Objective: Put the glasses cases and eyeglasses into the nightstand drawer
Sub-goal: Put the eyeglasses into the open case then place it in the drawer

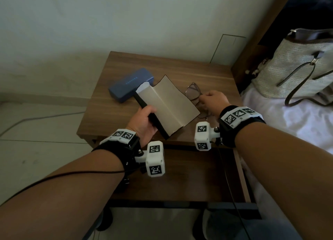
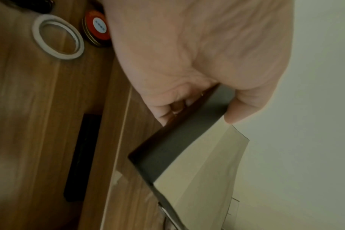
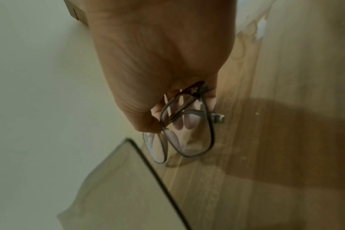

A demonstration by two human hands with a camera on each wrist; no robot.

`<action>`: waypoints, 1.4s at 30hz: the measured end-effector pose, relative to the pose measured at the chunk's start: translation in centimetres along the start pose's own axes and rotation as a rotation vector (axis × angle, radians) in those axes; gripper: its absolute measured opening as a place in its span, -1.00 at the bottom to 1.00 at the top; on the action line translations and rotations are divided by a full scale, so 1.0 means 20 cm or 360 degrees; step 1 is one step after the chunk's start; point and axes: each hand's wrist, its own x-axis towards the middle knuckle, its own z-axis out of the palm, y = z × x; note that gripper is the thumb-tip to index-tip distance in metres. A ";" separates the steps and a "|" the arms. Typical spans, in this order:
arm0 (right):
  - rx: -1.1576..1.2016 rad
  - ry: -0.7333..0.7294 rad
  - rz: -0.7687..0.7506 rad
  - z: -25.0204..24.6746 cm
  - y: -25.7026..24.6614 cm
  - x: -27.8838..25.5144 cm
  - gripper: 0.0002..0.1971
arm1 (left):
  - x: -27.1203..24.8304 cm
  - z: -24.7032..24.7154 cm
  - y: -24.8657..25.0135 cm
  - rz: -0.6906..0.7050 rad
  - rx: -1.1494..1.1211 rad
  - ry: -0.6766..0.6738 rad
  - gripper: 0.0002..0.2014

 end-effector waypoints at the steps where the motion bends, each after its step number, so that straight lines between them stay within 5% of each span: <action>1: 0.0046 0.0019 -0.0008 -0.02 0.01 -0.02 -0.90 | -0.01 -0.01 0.00 -0.0005 0.0005 0.0012 -0.52; 10: 0.0316 0.0120 -0.0189 -0.12 -0.08 -0.22 -0.86 | -0.14 -0.02 -0.02 -0.0013 0.0090 0.0073 -0.49; 22: 0.0544 -0.0183 -0.0351 -0.02 -0.19 -0.57 -0.92 | -0.36 0.05 0.00 0.0029 0.0111 -0.0073 -0.72; 42: 0.0467 -0.0241 -0.0361 0.08 -0.14 -0.77 -0.92 | -0.50 0.11 -0.04 0.0039 0.0180 -0.0279 -0.79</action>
